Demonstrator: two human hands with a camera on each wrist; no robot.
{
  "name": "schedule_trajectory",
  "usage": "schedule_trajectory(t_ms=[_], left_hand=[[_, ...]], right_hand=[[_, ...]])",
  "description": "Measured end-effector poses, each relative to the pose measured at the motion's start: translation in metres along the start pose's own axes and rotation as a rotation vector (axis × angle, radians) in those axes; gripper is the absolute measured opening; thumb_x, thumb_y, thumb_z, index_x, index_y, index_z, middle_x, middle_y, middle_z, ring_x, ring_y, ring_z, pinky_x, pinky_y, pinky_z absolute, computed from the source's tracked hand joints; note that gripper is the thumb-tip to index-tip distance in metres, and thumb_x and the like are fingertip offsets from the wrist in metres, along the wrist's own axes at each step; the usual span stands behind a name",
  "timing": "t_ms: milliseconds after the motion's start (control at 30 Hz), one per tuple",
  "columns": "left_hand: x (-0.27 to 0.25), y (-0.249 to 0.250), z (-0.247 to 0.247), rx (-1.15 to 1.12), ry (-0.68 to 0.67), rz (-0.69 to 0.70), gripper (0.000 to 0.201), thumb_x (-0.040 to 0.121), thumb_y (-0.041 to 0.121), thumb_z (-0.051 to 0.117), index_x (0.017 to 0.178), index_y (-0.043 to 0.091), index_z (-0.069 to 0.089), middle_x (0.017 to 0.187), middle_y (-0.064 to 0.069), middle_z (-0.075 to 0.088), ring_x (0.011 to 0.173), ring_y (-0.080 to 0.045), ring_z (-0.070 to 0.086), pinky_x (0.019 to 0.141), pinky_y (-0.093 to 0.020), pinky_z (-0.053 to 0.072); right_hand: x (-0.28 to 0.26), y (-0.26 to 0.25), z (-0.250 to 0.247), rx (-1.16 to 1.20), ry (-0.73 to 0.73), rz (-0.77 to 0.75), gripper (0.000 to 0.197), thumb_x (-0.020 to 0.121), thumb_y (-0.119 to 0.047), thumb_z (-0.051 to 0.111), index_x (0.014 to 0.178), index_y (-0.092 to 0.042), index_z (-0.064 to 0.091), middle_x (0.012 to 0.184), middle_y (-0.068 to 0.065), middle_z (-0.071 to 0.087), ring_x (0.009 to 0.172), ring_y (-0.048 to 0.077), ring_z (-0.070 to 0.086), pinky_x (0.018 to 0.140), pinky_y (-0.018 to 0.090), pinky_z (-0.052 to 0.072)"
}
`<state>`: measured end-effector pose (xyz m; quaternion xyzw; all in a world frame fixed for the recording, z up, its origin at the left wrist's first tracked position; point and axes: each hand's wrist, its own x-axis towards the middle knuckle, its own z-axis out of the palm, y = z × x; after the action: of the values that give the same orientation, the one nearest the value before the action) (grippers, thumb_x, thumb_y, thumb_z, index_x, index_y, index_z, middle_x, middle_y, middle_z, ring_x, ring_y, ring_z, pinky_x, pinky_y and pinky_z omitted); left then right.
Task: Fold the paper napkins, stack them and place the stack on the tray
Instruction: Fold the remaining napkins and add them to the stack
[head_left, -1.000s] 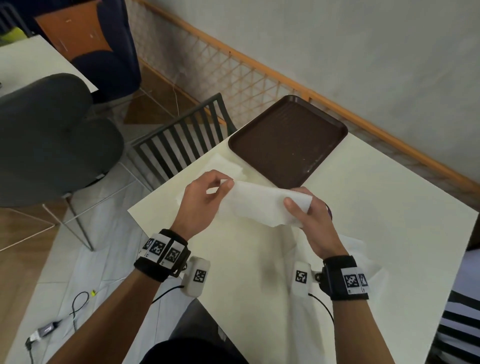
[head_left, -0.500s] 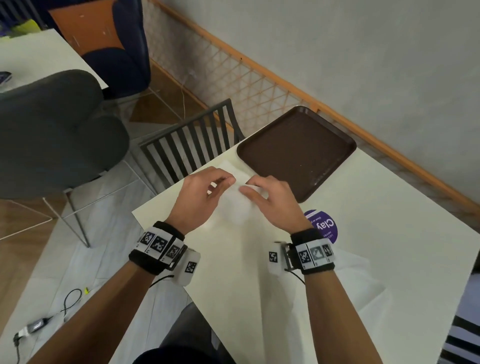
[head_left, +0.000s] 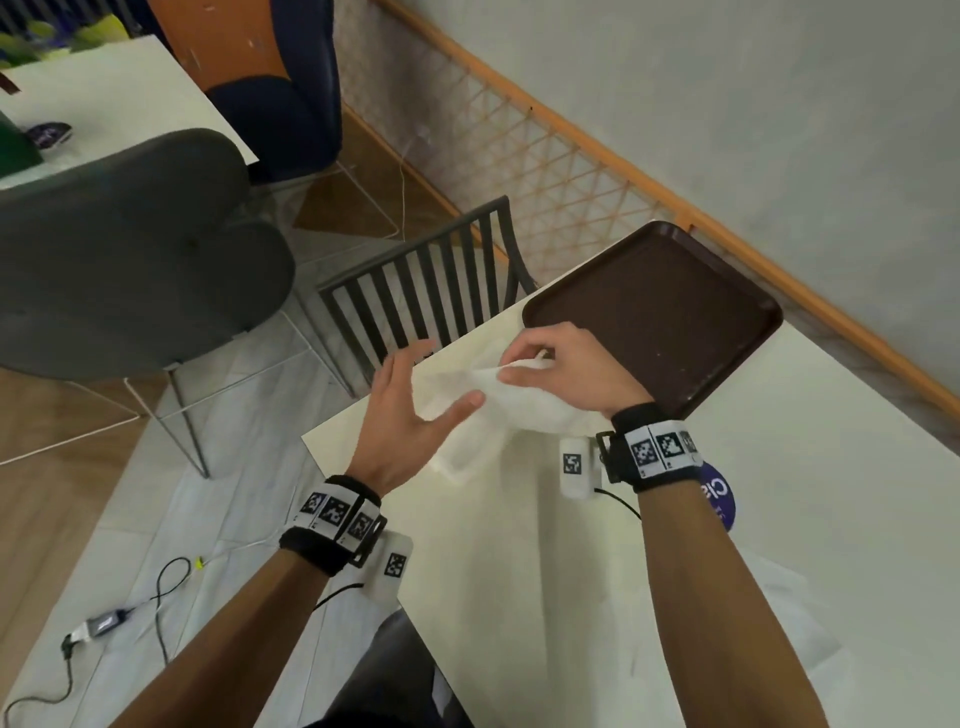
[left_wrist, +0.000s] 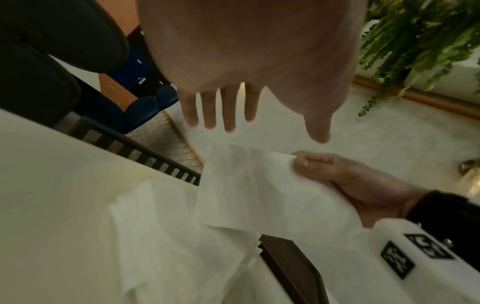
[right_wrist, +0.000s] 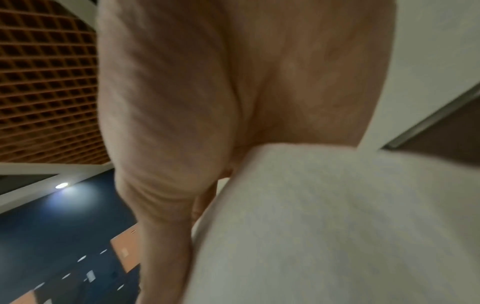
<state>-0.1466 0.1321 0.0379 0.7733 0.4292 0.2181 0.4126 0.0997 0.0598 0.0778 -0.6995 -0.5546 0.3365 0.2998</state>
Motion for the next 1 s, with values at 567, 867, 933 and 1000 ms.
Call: schedule_trajectory(t_ms=[567,867,933,1000], left_hand=[[0.049,-0.046,0.019,0.136,-0.152,-0.226,0.027,0.094,0.044,0.078,0.113,0.025,0.075,0.097,0.005,0.071,0.103,-0.023,0.064,0.093,-0.041,0.054],[0.031,-0.045,0.043,0.409,-0.087,-0.112,0.059,0.091,0.038,0.082,0.141,0.019,0.055,0.131,-0.008,0.050,0.125,-0.028,0.049,0.108,-0.044,0.047],[0.018,-0.033,0.043,0.473,-0.016,-0.053,0.064,0.090,0.042,0.081,0.143,0.021,0.053,0.134,-0.008,0.047,0.129,-0.030,0.041,0.108,-0.047,0.043],[0.001,-0.020,0.045,0.452,0.026,-0.009,0.056,0.090,0.040,0.081,0.138,0.022,0.057,0.132,-0.007,0.049,0.127,-0.030,0.041,0.105,-0.048,0.043]], right_hand=[[0.059,0.031,0.010,0.026,0.240,0.286,0.039,0.089,-0.018,0.089,0.122,-0.028,0.069,0.099,-0.008,0.076,0.106,0.013,0.074,0.101,0.039,0.060],[0.050,0.044,0.049,-0.202,0.287,0.313,0.047,0.099,-0.017,0.076,0.139,-0.021,0.054,0.135,0.012,0.062,0.122,0.030,0.060,0.109,0.049,0.053],[0.019,0.038,0.041,-0.206,0.401,0.264,0.046,0.100,-0.026,0.076,0.140,-0.023,0.053,0.135,0.008,0.062,0.126,0.028,0.057,0.105,0.047,0.053],[-0.023,0.038,0.035,-0.164,0.465,0.238,0.039,0.102,-0.034,0.072,0.137,-0.027,0.055,0.131,0.001,0.064,0.122,0.022,0.057,0.099,0.041,0.051]])
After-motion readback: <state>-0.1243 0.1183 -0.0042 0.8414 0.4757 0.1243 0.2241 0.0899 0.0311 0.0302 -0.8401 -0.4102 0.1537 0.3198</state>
